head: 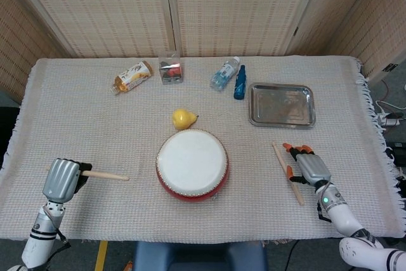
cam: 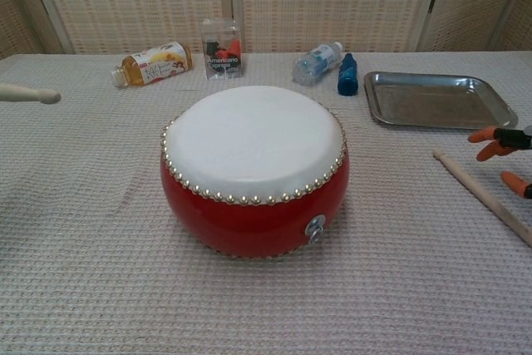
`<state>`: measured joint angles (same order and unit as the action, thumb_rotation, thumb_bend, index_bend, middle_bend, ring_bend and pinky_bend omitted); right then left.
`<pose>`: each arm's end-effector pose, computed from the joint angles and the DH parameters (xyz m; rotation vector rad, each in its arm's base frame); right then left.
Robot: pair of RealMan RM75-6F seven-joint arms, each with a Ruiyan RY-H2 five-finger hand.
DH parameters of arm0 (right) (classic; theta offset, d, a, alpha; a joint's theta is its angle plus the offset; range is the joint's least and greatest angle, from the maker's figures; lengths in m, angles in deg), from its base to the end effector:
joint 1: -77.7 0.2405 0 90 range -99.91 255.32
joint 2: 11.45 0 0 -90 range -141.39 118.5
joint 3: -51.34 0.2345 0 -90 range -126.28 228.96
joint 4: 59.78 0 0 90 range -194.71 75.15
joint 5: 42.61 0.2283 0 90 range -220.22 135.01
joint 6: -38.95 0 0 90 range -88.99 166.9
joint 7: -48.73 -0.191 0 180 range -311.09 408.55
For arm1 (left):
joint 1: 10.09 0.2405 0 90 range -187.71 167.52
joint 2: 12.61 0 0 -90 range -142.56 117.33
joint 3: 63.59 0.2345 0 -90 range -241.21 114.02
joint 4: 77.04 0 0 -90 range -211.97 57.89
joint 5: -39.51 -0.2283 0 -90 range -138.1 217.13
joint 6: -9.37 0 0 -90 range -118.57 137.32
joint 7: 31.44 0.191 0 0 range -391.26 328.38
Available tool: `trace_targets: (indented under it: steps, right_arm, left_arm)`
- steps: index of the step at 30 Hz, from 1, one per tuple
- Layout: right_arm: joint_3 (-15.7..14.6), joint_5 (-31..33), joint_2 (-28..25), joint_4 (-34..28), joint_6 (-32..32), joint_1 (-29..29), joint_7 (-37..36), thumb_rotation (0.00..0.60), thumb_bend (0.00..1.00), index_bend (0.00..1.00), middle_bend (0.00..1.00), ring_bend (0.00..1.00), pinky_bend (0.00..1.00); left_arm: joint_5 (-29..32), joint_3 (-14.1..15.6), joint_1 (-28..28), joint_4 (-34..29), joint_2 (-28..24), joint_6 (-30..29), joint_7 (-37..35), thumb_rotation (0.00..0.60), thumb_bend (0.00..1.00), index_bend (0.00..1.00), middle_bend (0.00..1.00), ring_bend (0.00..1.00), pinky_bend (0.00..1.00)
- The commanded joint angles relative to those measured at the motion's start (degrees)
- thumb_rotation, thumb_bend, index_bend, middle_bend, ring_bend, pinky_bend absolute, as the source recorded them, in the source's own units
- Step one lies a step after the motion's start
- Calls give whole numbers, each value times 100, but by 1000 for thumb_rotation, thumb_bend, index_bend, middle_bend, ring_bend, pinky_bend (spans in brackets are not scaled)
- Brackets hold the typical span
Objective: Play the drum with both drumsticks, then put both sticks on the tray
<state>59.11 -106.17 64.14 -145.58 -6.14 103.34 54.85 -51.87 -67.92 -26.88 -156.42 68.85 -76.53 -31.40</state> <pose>-0.2834 -0.3228 -0.0070 1.6571 -1.3441 0.6301 -0.2317 0.2871 0.0602 -1.5234 -0.7652 -1.1846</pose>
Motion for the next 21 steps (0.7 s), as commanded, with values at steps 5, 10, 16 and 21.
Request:
trace_targets:
  steps: [5,10,16,21]
  right_arm:
    - [2,22,157,163,195,200,-296,370,753,0,176,0,0]
    - [-24,10,141,226,142,211,-349,359,753,0,176,0,0]
    - [-90,-4,219,276,224,283,-385,356,753,0,177,0,0]
    - [-160,-155,302,210,213,347,-395,352,752,0,176,0,0]
  left_arm:
    - [16,11,13,29,7,7,-17,600,628,1000,1000,1000,1000]
    - [22,3,12,34,8,5,-31,600,628,1000,1000,1000,1000]
    - [22,16,11,45,25,22,-27,600,627,1000,1000,1000,1000]
    - [51,13,23,65,26,27,-43,600,627,1000,1000,1000,1000]
